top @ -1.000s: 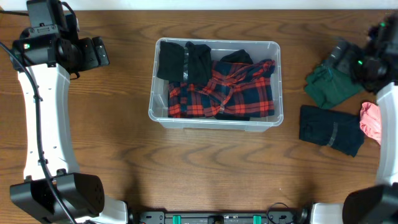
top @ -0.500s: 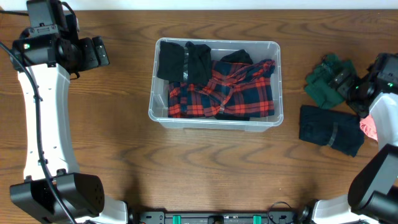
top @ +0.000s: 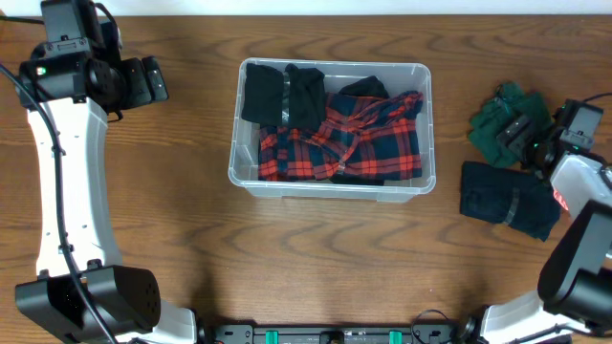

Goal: Pack container
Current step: 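Move the right gripper to the dark green garment and grasp it, then lift the green garment and carry it over the bin, then lower the green garment into the bin's back-right area and release, then move the right gripper to the navy garment and grasp it, then lift the navy garment and carry it over the bin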

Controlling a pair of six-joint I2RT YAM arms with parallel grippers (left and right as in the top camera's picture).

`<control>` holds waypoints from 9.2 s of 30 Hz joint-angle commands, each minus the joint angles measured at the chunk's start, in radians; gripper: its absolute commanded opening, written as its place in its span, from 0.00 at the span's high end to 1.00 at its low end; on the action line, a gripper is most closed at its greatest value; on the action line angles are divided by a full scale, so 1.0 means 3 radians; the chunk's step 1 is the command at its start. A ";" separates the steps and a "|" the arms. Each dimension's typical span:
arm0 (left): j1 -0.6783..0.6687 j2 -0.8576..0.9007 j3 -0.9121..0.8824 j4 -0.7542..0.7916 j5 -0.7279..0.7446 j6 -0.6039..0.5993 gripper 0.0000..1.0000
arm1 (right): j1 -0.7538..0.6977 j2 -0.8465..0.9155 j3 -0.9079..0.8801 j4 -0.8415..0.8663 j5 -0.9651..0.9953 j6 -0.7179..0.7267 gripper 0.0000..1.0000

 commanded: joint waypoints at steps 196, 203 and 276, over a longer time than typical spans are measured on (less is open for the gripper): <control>0.0010 -0.0015 0.0041 -0.0009 -0.0006 -0.0006 0.02 | 0.0252 -0.1372 -0.0601 -0.1452 0.0702 0.0814 0.01; 0.0010 -0.0015 0.0041 -0.0009 -0.0006 -0.0006 0.02 | 0.0074 -0.1320 -0.0721 -0.1741 0.0874 0.1361 0.01; 0.0010 -0.0015 0.0041 -0.0009 -0.0006 -0.0006 0.02 | 0.0417 -0.2747 -0.0364 -0.0802 -0.1008 0.1143 0.99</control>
